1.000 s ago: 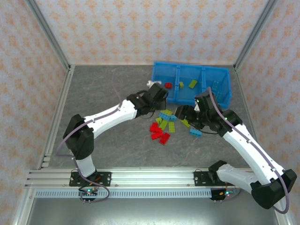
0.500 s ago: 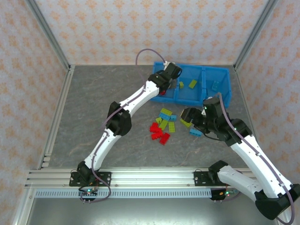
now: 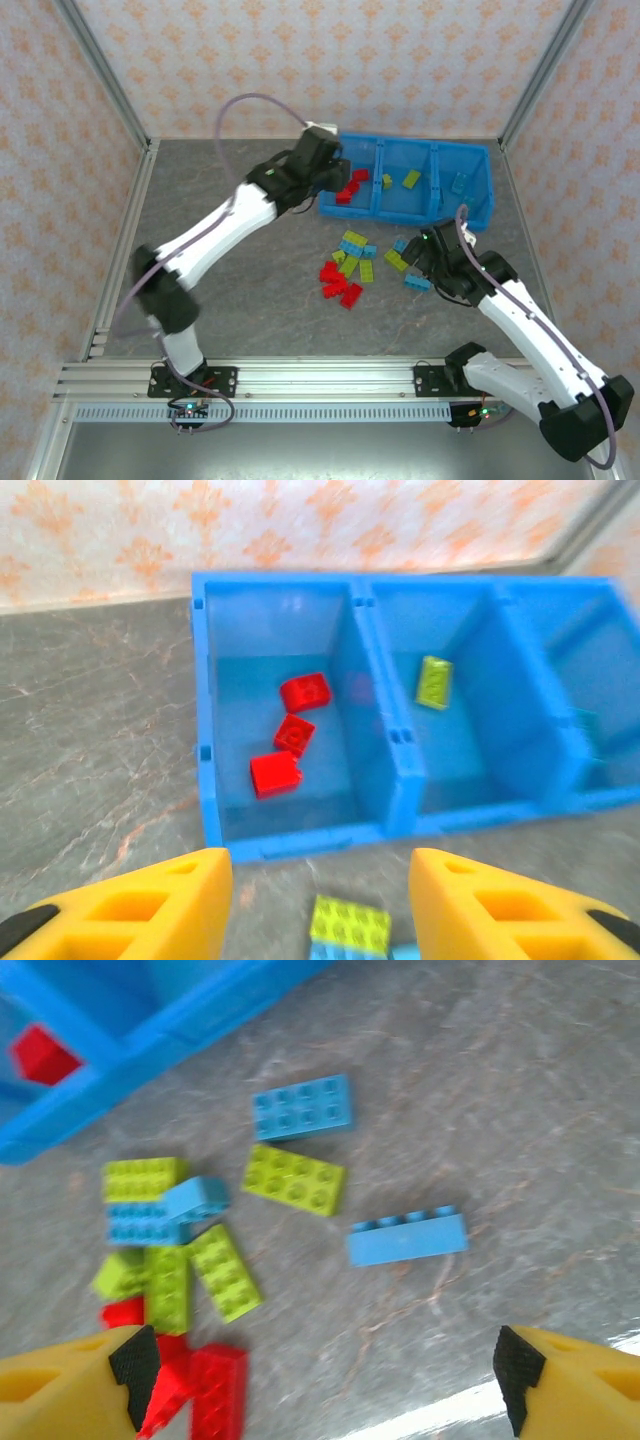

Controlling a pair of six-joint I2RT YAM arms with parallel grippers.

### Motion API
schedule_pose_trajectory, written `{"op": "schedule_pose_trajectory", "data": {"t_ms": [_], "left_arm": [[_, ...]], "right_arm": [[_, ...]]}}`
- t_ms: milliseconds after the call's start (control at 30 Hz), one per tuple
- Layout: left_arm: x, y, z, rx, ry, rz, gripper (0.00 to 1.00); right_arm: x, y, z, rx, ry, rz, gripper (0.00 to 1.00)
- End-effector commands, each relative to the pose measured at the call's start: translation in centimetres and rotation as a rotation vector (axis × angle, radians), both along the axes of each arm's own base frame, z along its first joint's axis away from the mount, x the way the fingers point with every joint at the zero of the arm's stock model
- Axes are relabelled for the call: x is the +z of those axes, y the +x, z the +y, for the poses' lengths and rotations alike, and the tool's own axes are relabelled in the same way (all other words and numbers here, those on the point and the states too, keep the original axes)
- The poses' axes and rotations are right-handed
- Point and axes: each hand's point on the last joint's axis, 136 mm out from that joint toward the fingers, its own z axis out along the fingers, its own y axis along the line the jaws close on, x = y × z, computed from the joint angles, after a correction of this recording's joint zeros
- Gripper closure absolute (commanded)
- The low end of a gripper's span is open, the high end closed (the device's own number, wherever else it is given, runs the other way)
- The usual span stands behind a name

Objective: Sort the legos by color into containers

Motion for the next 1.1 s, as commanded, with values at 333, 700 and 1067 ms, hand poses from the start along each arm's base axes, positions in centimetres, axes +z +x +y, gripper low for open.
{"op": "schedule_pose_trajectory", "data": {"t_ms": [333,700,1067], "left_arm": [[-1.5,-15.1,6.3,-0.459,0.274,-0.152,0.22],[-3.1,-19.2,5.1,-0.737,0.311,-0.213,0.00],[-3.1,-19.1,5.1,-0.732,0.312,-0.244,0.00]], "right_arm": [[-10.3,3.1,0.9,0.177,-0.091,0.255,0.01],[-13.3,2.9,0.6,0.152,-0.081,0.341,0.30],[-1.2,5.2,-2.6,-0.036,-0.058,-0.073,0.47]]}}
